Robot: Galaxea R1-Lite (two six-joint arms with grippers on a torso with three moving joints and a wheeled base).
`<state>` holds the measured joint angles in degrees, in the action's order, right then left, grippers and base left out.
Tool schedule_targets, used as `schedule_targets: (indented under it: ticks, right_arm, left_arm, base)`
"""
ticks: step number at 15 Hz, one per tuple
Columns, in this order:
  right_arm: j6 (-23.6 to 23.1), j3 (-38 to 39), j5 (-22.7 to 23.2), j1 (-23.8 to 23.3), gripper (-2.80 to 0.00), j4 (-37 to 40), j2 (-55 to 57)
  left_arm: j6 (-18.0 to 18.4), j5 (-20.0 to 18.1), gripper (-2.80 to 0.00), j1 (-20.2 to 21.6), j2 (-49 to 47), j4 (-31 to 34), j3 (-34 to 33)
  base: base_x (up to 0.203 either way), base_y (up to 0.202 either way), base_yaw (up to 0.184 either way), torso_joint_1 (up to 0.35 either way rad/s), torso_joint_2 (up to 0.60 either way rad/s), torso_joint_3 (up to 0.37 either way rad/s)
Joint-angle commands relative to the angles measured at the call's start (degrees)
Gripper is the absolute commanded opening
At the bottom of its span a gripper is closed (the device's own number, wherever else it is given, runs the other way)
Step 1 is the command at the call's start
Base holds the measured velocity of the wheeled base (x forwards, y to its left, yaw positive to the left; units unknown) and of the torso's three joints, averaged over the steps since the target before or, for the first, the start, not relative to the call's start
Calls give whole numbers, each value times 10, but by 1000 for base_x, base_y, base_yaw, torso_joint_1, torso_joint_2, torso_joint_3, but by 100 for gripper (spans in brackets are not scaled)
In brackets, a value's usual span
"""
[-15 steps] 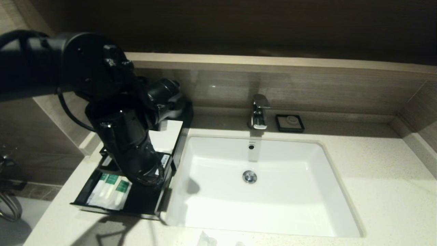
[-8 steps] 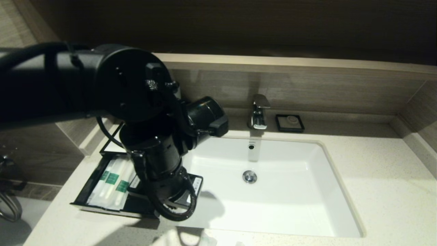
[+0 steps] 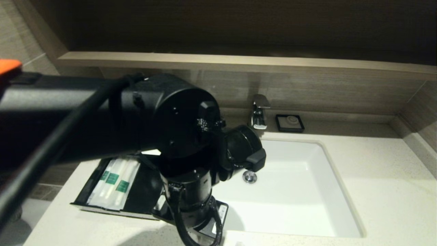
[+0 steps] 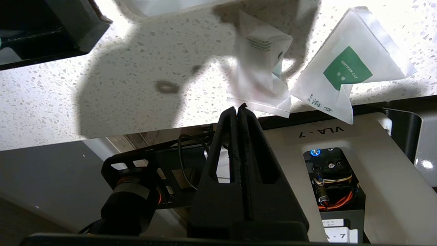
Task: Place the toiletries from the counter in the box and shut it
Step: Pick up the bathroom toiletry
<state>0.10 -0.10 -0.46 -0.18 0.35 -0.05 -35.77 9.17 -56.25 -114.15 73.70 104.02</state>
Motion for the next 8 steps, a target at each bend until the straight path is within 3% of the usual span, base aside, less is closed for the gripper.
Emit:
schedule_targets:
  ticks: [1, 8]
  right_arm:
    - [0, 0, 0, 0, -280, 0, 0]
    - [0, 0, 0, 0, -280, 0, 0]
  left_arm:
    - [-3, 1, -280, -15, -15, 2, 2]
    - [3, 8, -280, -18, -60, -4, 21]
  base:
    - [0, 0, 0, 0, 0, 0]
    - [0, 0, 0, 0, 0, 0]
